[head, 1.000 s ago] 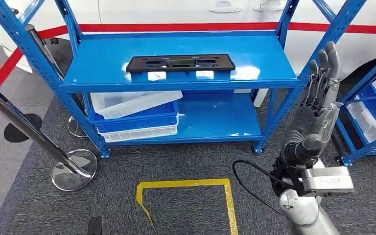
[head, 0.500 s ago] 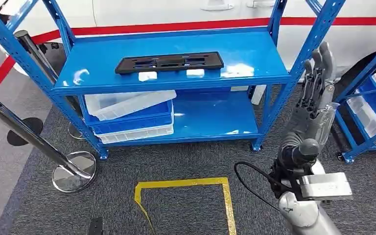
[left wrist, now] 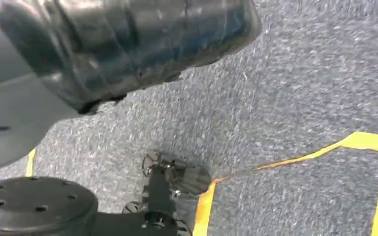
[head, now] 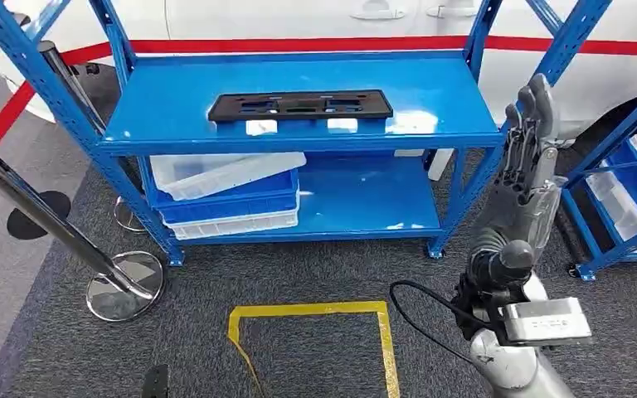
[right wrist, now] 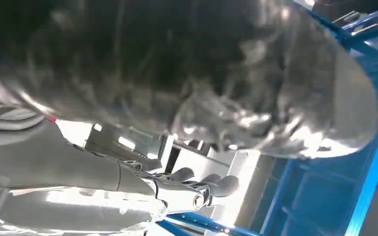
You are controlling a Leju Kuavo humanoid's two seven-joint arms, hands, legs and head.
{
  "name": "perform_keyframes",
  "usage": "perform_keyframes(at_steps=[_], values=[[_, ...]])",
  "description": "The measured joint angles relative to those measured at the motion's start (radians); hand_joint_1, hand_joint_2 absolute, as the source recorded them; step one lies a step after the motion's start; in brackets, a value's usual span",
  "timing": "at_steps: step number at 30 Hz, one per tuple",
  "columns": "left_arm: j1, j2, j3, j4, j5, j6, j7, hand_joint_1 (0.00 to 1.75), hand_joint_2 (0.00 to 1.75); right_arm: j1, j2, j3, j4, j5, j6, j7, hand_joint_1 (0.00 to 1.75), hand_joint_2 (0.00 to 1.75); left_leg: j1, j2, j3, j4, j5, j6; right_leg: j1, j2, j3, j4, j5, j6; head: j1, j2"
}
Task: Take the parts from the cabinet and place them on the table.
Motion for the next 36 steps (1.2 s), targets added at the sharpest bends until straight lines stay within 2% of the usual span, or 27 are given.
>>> perform_keyframes(at_steps=[2,3,4,7,9,10,12,13,14,15,17,18,19,21,22,23,24,25,27,28,29,30,31,33,34,35,36], values=[[-0.001,-0.001,0.000,0.000,0.000,0.000,0.000,0.00,0.00,-0.001,-0.001,0.002,0.000,0.000,0.007,0.000,0.00,0.00,0.004,-0.002,0.002,0.013,-0.010,-0.010,-0.006,-0.002,0.086,-0.173,0.087,0.005,0.000,0.000],[-0.002,0.000,0.000,0.000,0.000,0.000,0.000,0.00,0.00,-0.003,-0.003,0.003,0.000,0.005,0.009,0.001,0.00,0.00,0.001,-0.003,-0.002,0.017,-0.015,-0.017,-0.002,-0.001,0.104,-0.203,0.060,0.004,0.000,0.000],[-0.004,0.000,0.000,0.000,0.000,0.000,0.000,0.00,0.00,-0.003,-0.003,0.005,0.000,0.015,0.010,0.006,0.00,0.00,-0.002,-0.003,-0.009,0.029,-0.019,-0.023,0.002,0.001,0.105,-0.215,0.065,-0.011,-0.001,0.000],[-0.005,-0.001,0.000,0.000,0.000,0.000,0.000,0.00,0.00,-0.003,-0.008,0.006,0.000,0.029,0.011,0.012,0.00,0.00,0.000,-0.003,-0.007,0.021,-0.018,-0.036,0.006,0.003,0.101,-0.213,0.064,-0.030,-0.003,0.000],[-0.007,0.000,0.000,0.000,0.000,-0.001,0.000,0.00,0.00,-0.004,-0.008,0.007,0.000,0.036,0.012,0.016,0.00,0.00,0.003,-0.003,-0.018,0.052,-0.038,-0.047,-0.001,0.001,0.109,-0.217,0.064,-0.043,-0.005,0.000],[-0.008,0.000,0.000,0.000,0.000,-0.002,0.000,0.00,0.00,-0.004,-0.008,0.007,0.000,0.036,0.015,0.017,0.00,0.00,0.004,-0.002,-0.046,0.112,-0.068,-0.051,0.000,0.001,0.111,-0.217,0.061,-0.047,-0.011,0.000],[-0.008,-0.002,-0.001,0.000,0.000,-0.002,0.000,0.00,0.00,-0.004,-0.008,0.009,0.000,0.036,0.026,0.020,0.00,0.00,0.007,-0.002,-0.133,0.270,-0.127,-0.057,0.003,0.000,0.112,-0.217,0.057,-0.053,-0.010,0.000],[-0.007,-0.002,-0.001,0.000,0.002,-0.002,0.000,0.00,0.00,-0.004,-0.008,0.013,0.002,0.036,0.029,0.022,0.00,0.00,0.006,-0.002,-0.166,0.321,-0.136,-0.057,0.005,0.000,0.114,-0.217,0.054,-0.056,-0.011,0.000],[-0.006,-0.002,-0.001,0.000,0.003,-0.002,0.000,0.00,0.00,-0.004,-0.008,0.017,0.003,0.036,0.030,0.026,0.00,0.00,0.006,-0.002,-0.179,0.330,-0.124,-0.055,0.008,0.002,0.117,-0.217,0.051,-0.057,-0.011,0.000],[-0.006,-0.002,-0.001,0.000,0.003,-0.002,0.001,0.00,0.00,-0.004,-0.008,0.020,0.005,0.036,0.029,0.027,0.00,0.00,0.005,-0.002,-0.168,0.293,-0.088,-0.049,0.011,0.003,0.123,-0.217,0.047,-0.057,-0.011,0.000],[-0.008,-0.002,-0.001,0.000,0.003,-0.002,0.000,0.00,0.00,-0.004,-0.008,0.022,0.006,0.036,0.030,0.030,0.00,0.00,-0.001,-0.003,-0.092,0.121,0.016,-0.028,0.015,0.005,0.142,-0.217,0.036,-0.055,-0.010,0.000],[-0.009,0.000,-0.001,0.000,0.004,-0.002,0.000,0.00,0.00,-0.004,-0.008,0.022,0.006,0.036,0.030,0.031,0.00,0.00,-0.009,-0.003,-0.062,0.057,0.026,-0.013,0.014,0.004,0.149,-0.219,0.030,-0.053,-0.010,0.000],[-0.011,0.003,-0.001,0.000,0.004,-0.002,0.000,0.00,0.00,-0.007,-0.008,0.023,0.006,0.036,0.029,0.033,0.00,0.00,-0.014,-0.002,-0.050,0.044,0.014,-0.007,0.019,0.003,0.148,-0.220,0.027,-0.047,-0.005,0.000],[-0.012,0.001,-0.001,0.000,0.004,0.000,-0.002,0.00,0.00,-0.006,-0.009,0.024,0.008,0.036,0.029,0.038,0.00,0.00,-0.019,-0.003,-0.045,0.022,0.008,-0.003,0.012,0.004,0.153,-0.225,0.032,-0.035,-0.005,0.000],[-0.010,0.001,-0.001,0.000,0.004,0.000,-0.002,0.00,0.00,-0.005,-0.009,0.024,0.009,0.036,0.029,0.038,0.00,0.00,-0.019,-0.003,-0.045,0.016,0.005,0.001,0.012,0.004,0.155,-0.219,0.041,-0.027,-0.007,0.000],[-0.009,0.001,-0.002,0.000,0.004,0.000,-0.002,0.00,0.00,-0.007,-0.009,0.024,0.009,0.036,0.029,0.039,0.00,0.00,-0.014,-0.004,-0.025,0.010,0.004,0.005,0.014,0.003,0.161,-0.220,0.039,-0.024,-0.005,0.000],[-0.009,0.000,-0.002,0.000,0.004,0.000,-0.002,0.00,0.00,-0.007,-0.011,0.024,0.010,0.036,0.029,0.039,0.00,0.00,-0.008,-0.003,-0.011,-0.003,0.006,0.005,0.010,0.002,0.152,-0.200,0.023,-0.021,-0.006,0.000],[-0.010,-0.001,-0.002,0.000,0.004,0.000,-0.003,0.00,0.00,-0.008,-0.013,0.025,0.010,0.036,0.029,0.038,0.00,0.00,-0.007,-0.004,-0.003,-0.006,0.004,0.008,0.010,0.001,0.132,-0.157,0.003,-0.017,-0.003,0.000],[-0.014,0.000,-0.002,0.000,0.004,0.001,-0.003,0.00,0.00,-0.008,-0.014,0.026,0.011,0.036,0.029,0.039,0.00,0.00,-0.007,-0.003,0.005,-0.005,-0.005,0.012,0.007,0.001,0.048,-0.014,-0.055,-0.009,-0.003,0.000],[-0.014,0.000,-0.002,0.000,0.004,0.001,-0.003,0.00,0.00,-0.006,-0.014,0.027,0.012,0.036,0.029,0.039,0.00,0.00,-0.007,-0.003,0.010,-0.004,-0.011,0.012,0.007,0.001,0.006,0.045,-0.070,-0.006,-0.003,0.000],[-0.013,0.000,-0.002,0.000,0.004,0.001,-0.003,0.00,0.00,-0.005,-0.014,0.028,0.015,0.036,0.029,0.039,0.00,0.00,-0.007,-0.004,0.017,-0.003,-0.018,0.012,0.007,0.001,-0.020,0.067,-0.063,-0.002,-0.003,0.000],[-0.010,-0.001,-0.002,0.000,0.004,0.001,-0.003,0.00,0.00,-0.005,-0.015,0.028,0.016,0.036,0.029,0.039,0.00,0.00,-0.006,-0.004,0.028,-0.003,-0.026,0.011,0.005,0.001,-0.022,0.042,-0.028,-0.001,-0.003,0.000],[-0.008,-0.002,-0.002,0.000,0.004,0.001,-0.003,0.00,0.00,-0.005,-0.015,0.028,0.016,0.036,0.029,0.039,0.00,0.00,-0.005,-0.004,0.040,-0.002,-0.035,0.009,0.002,0.001,-0.005,-0.018,0.024,0.001,-0.003,0.000],[-0.007,-0.004,-0.003,0.000,0.004,0.001,-0.003,0.00,0.00,-0.005,-0.015,0.029,0.017,0.036,0.029,0.039,0.00,0.00,-0.004,-0.005,0.067,-0.001,-0.059,-0.001,-0.003,-0.001,0.047,-0.188,0.138,0.001,-0.002,0.000],[-0.010,-0.004,-0.003,0.001,0.004,0.001,-0.003,0.00,0.00,-0.004,-0.015,0.030,0.021,0.036,0.029,0.039,0.00,0.00,-0.005,-0.005,0.073,0.001,-0.064,-0.008,0.003,-0.003,0.044,-0.185,0.109,-0.003,-0.003,0.000],[-0.013,-0.004,-0.004,0.001,0.004,0.002,-0.003,0.00,0.00,-0.008,-0.015,0.031,0.021,0.036,0.029,0.039,0.00,0.00,-0.007,-0.005,0.061,0.006,-0.070,-0.016,0.007,-0.005,0.056,-0.220,0.095,-0.018,0.003,0.000],[-0.013,-0.004,-0.004,0.001,0.005,0.002,-0.003,0.00,0.00,-0.003,-0.015,0.031,0.021,0.036,0.029,0.040,0.00,0.00,-0.006,-0.003,0.058,0.005,-0.079,-0.023,0.008,-0.003,0.052,-0.214,0.107,-0.030,-0.002,0.000]])
